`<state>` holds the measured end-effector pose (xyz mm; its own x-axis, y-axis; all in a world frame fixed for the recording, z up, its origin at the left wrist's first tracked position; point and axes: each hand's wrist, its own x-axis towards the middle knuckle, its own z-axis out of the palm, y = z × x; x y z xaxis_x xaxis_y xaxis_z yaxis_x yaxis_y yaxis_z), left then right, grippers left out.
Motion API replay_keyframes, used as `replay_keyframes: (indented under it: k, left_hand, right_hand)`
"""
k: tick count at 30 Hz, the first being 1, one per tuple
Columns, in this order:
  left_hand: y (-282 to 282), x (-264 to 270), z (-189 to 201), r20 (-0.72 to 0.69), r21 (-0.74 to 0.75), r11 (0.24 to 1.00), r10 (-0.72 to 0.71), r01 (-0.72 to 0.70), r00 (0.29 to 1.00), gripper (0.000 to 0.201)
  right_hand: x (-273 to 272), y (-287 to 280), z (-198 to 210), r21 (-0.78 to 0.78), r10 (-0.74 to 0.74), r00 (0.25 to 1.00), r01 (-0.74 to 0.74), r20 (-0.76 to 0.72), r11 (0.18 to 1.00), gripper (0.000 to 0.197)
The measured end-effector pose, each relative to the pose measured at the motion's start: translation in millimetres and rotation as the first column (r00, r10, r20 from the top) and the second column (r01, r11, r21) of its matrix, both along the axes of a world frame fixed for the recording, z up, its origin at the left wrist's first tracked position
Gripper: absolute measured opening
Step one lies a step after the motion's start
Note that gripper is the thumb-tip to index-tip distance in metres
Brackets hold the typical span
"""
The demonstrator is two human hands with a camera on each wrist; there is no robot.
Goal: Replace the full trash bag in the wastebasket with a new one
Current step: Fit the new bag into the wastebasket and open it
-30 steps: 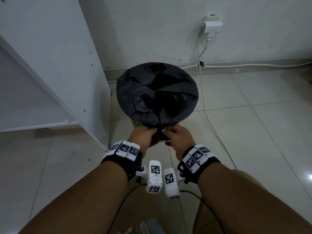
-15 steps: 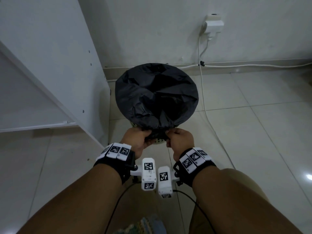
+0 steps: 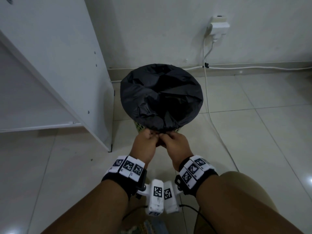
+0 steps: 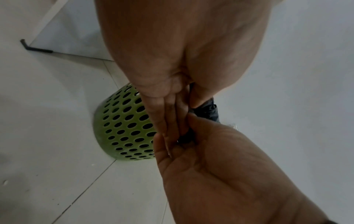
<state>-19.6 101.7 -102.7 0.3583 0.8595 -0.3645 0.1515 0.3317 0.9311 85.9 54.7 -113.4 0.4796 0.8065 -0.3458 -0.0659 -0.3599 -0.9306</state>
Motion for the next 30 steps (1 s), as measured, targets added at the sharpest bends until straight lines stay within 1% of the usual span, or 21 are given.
replay_keyframes:
  k: [2,3,6,7,10,12,13,15,17,19,21,23,25,28,30]
  left_hand:
    - [2.9,1.0,-3.1,-0.007,-0.025,0.999,-0.037,0.037,0.999,0.032]
    - [3.8,2.1,-4.1,-0.002,-0.048,0.997,-0.056,0.056,0.998,0.033]
    - [4.4,4.2,3.9,-0.05,-0.077,0.995,-0.068,0.064,0.996,0.019]
    - [5.7,4.2,3.0,-0.069,-0.061,0.996,-0.067,0.063,0.995,0.017]
    - [9.0,2.8,5.0,-0.107,-0.013,0.999,-0.038,0.037,0.994,0.022]
    - [13.0,2.3,1.5,-0.13,0.009,1.0,-0.021,0.023,0.991,0.026]
    - [15.1,1.9,-0.4,-0.158,0.025,0.999,-0.017,0.022,0.987,0.023]
    - [16.6,1.2,-0.7,-0.189,0.056,0.998,-0.01,0.021,0.982,0.014]
    - [16.3,0.5,-3.2,-0.195,0.075,0.997,-0.001,0.016,0.981,0.014]
    - [12.7,0.4,-4.6,-0.202,0.1,0.995,0.003,0.017,0.979,0.013]
    - [8.8,0.5,-8.1,-0.187,0.102,0.995,0.009,0.01,0.982,0.012]
    - [5.2,0.6,-9.6,-0.14,0.063,0.998,0.016,-0.007,0.99,0.012]
    - [3.4,0.7,-10.4,-0.073,0.005,1.0,0.02,-0.019,0.997,0.013]
    - [3.1,1.4,-9.0,0.009,-0.068,0.997,0.035,-0.035,0.999,0.009]
    - [3.9,1.1,-7.7,0.057,-0.118,0.991,0.067,-0.06,0.996,0.01]
  right_hand:
    - [1.2,0.0,1.8,0.006,-0.009,1.0,0.009,-0.004,1.0,0.023]
    - [3.0,0.0,0.4,0.002,-0.024,0.999,0.025,-0.027,1.0,0.02]
    - [10.0,-0.2,3.1,-0.005,-0.046,0.989,0.045,-0.141,0.999,0.02]
    - [12.4,-0.7,4.9,0.0,-0.03,0.985,0.031,-0.168,1.0,0.021]
    - [20.2,-2.9,4.6,-0.021,0.017,0.979,-0.022,-0.205,1.0,0.021]
    - [22.6,-4.3,4.4,-0.038,0.019,0.974,-0.028,-0.227,0.999,0.019]
    - [23.0,-4.3,4.4,-0.052,0.009,0.973,-0.021,-0.229,0.998,0.017]
    - [24.1,-3.3,4.1,-0.073,-0.03,0.981,0.016,-0.194,0.997,0.011]
    - [26.5,-2.2,3.0,-0.07,-0.098,0.982,0.087,-0.163,0.994,0.008]
    - [26.7,0.1,1.6,-0.096,-0.162,0.969,0.146,-0.188,0.985,0.008]
    - [25.4,3.5,-0.7,-0.126,-0.218,0.945,0.193,-0.243,0.973,0.005]
    - [23.3,6.1,1.0,-0.123,-0.263,0.909,0.235,-0.324,0.964,0.002]
    - [22.8,7.8,4.8,-0.085,-0.266,0.889,0.252,-0.373,0.964,0.009]
    - [21.5,7.3,6.3,-0.047,-0.216,0.908,0.214,-0.359,0.976,0.015]
    - [20.5,5.6,2.7,-0.047,-0.183,0.916,0.178,-0.358,0.983,0.019]
